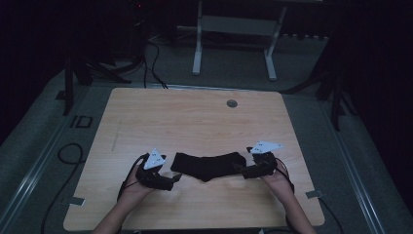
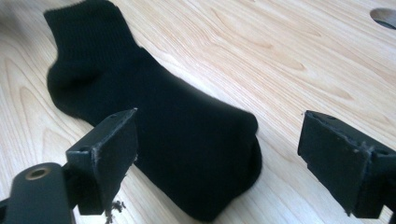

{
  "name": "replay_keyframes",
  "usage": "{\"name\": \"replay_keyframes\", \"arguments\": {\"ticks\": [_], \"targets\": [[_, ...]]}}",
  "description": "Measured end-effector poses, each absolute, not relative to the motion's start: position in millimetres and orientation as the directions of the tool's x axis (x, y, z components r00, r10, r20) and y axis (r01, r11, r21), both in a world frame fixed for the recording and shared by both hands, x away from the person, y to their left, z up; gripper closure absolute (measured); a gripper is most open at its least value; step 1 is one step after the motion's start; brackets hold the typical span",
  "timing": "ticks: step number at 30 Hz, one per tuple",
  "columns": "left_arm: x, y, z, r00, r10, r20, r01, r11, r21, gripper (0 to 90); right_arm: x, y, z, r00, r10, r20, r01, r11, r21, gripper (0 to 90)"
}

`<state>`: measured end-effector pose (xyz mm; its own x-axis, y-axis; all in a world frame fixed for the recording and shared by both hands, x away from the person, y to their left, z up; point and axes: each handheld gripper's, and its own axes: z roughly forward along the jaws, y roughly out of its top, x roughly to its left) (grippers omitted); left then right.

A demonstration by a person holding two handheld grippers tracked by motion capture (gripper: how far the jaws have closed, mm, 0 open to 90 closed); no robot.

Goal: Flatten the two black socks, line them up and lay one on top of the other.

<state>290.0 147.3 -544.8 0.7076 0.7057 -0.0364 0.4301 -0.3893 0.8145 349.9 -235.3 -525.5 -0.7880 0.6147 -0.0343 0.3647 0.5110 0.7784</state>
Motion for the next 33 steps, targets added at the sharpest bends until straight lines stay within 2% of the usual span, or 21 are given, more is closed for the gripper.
{"name": "replay_keyframes", "arguments": {"ticks": [12, 33], "targets": [[275.0, 186.3, -549.2, 0.647, 0.758, -0.087, 0.473, -0.309, 0.825, 8.5, 342.3, -261.9, -530.8, -0.761, 0.648, -0.041, 0.387, 0.503, 0.772, 11.9], [235.5, 248.2, -564.6, 0.531, 0.843, -0.086, 0.526, -0.248, 0.814, 8.4, 320.8, -312.8, -543.9, -0.688, 0.725, -0.032, 0.439, 0.451, 0.777, 11.9]]}}
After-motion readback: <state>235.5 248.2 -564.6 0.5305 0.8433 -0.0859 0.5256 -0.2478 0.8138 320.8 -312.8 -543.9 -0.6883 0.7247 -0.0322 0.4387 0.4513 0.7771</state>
